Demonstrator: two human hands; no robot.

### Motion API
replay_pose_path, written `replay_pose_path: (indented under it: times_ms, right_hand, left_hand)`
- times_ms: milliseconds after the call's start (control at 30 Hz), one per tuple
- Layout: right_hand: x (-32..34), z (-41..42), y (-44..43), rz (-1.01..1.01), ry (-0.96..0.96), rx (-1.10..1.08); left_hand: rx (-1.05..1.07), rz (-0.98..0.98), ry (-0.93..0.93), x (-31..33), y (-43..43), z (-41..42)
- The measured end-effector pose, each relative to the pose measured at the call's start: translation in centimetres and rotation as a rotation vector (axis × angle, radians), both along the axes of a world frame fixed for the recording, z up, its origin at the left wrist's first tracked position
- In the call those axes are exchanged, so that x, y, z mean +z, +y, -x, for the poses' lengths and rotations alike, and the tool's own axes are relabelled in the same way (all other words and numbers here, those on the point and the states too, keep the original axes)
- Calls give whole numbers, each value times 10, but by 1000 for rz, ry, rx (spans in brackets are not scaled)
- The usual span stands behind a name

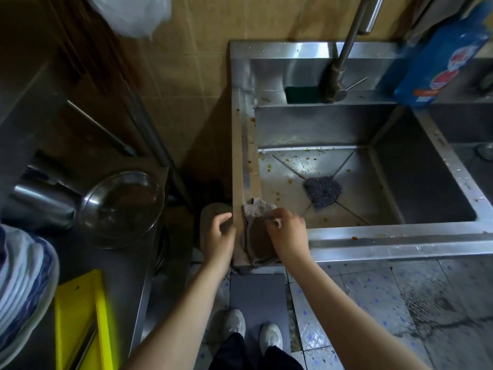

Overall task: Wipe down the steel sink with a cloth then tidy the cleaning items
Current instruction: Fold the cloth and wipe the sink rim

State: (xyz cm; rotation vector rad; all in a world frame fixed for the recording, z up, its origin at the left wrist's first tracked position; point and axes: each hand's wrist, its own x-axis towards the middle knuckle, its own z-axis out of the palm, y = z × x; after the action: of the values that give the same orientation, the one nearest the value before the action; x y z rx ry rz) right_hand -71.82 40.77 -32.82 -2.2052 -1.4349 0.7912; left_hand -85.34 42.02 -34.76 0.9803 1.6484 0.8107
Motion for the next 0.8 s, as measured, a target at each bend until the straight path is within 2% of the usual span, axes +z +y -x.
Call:
replay_pose_path:
  times_ms: [67, 133, 233, 300, 467, 533, 600, 667, 800]
  right_hand:
    - [-4, 1, 7, 99, -105, 11]
    - [-8, 3, 14, 183, -126, 0]
    - [-12, 7, 19, 102, -68, -47]
    - [-11, 6, 19, -2, 76, -105]
    - [0, 1, 31, -189, 595, -161]
    - [0, 3, 43, -229, 646, -196]
    - [-5, 7, 57, -143, 521, -132]
    - [-16, 12, 63, -26, 260, 28]
    - [-22, 21, 55, -144, 36, 126]
  left_hand:
    - [-14, -9, -2, -1, 3, -1]
    - [-26, -6, 8, 0, 5, -2]
    - [-51, 5, 34, 0, 9, -2]
    - [-61, 6, 30, 0, 10, -1]
    - [-35, 32, -44, 2, 21, 6]
    - [-25, 43, -54, 5, 24, 6]
    - [-34, 41, -55, 6, 26, 6]
    - [-50, 50, -33, 6, 30, 4]
    - [-70, 45, -31, 1, 36, 1]
